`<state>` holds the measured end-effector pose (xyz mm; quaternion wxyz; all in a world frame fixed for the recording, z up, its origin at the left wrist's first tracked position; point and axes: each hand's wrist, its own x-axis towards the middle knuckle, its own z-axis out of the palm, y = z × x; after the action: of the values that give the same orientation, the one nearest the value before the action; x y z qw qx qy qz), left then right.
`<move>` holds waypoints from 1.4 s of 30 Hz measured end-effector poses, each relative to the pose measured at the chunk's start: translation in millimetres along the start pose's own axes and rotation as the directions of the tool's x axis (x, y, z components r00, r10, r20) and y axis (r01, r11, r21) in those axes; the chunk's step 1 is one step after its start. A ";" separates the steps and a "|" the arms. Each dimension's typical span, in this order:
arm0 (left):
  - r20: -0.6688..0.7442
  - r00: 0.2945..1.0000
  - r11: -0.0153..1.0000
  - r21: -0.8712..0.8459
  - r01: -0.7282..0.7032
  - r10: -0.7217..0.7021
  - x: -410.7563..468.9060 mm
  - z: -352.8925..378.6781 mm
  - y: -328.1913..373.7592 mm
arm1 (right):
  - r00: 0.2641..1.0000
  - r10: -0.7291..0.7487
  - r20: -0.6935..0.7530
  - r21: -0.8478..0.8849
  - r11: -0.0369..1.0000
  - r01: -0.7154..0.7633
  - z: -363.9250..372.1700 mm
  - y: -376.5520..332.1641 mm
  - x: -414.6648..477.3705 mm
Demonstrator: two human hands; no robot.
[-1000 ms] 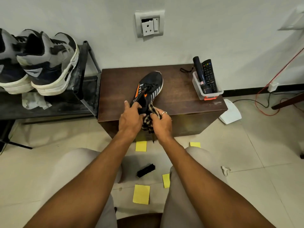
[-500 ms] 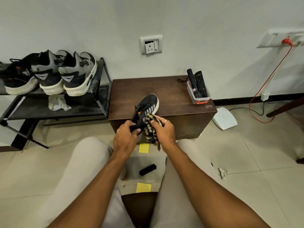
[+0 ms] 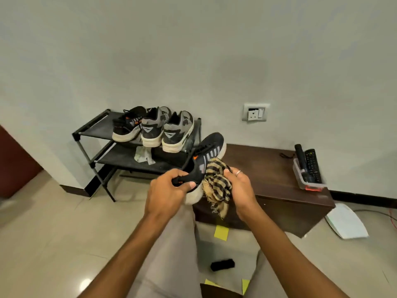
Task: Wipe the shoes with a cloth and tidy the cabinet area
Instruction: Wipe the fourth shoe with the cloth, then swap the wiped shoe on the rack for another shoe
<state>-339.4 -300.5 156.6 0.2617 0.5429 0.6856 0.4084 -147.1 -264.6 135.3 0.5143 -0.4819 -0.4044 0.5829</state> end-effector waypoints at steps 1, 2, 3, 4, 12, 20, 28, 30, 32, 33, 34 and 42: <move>-0.024 1.000 1.000 -0.001 0.001 -0.001 1.5 -12.8 0.7 | 1.000 0.000 0.024 -0.008 1.000 0.000 11.3 -6.4 1.1; -0.053 0.999 1.000 -0.013 -0.003 0.002 2.7 -26.6 1.4 | 0.999 0.002 0.052 -0.013 1.000 -0.002 24.1 -12.2 3.1; -0.077 0.997 1.000 -0.027 -0.011 0.009 4.2 -38.2 1.7 | 0.997 0.004 0.073 -0.016 1.000 -0.003 35.7 -16.0 5.5; -0.102 0.995 0.999 -0.039 -0.019 0.015 6.0 -50.9 1.3 | 0.995 0.002 0.095 -0.012 1.000 -0.001 48.9 -19.3 8.6; -0.267 0.962 0.997 0.063 -0.037 0.053 42.0 -144.1 -17.5 | 0.976 0.074 0.203 0.114 0.989 -0.098 147.0 -24.4 39.2; -0.440 0.897 0.986 0.167 0.032 0.045 112.2 -230.0 -71.7 | 0.955 0.186 0.230 0.301 0.920 -0.251 219.0 -13.2 70.4; -0.477 0.879 0.964 0.238 0.116 0.012 246.1 -237.0 -139.0 | 0.939 0.206 0.276 0.203 0.942 -0.267 246.4 14.0 116.9; -0.470 0.882 0.962 0.251 0.112 0.020 281.1 -229.4 -155.8 | 0.942 0.211 0.260 0.204 0.942 -0.268 248.8 20.5 128.5; -0.458 0.888 0.955 0.273 0.117 0.022 310.7 -219.9 -166.4 | 0.947 0.207 0.246 0.200 0.945 -0.259 249.6 25.5 139.3; -0.449 0.893 0.951 0.287 0.116 0.026 323.8 -215.0 -170.6 | 0.948 0.205 0.242 0.197 0.947 -0.255 248.7 28.0 144.2; -0.437 0.899 0.947 0.300 0.115 0.029 336.5 -208.9 -174.0 | 0.948 0.206 0.242 0.196 0.947 -0.256 246.8 29.7 149.4; -0.373 0.928 0.919 0.363 0.155 -0.009 387.3 -173.6 -194.6 | 0.953 0.240 0.186 0.177 0.946 -0.273 220.1 47.0 171.3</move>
<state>-687.9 7.6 116.9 0.0355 0.4687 0.8114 0.3473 -373.3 -96.6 110.8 0.4453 -0.4273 -0.3176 0.7199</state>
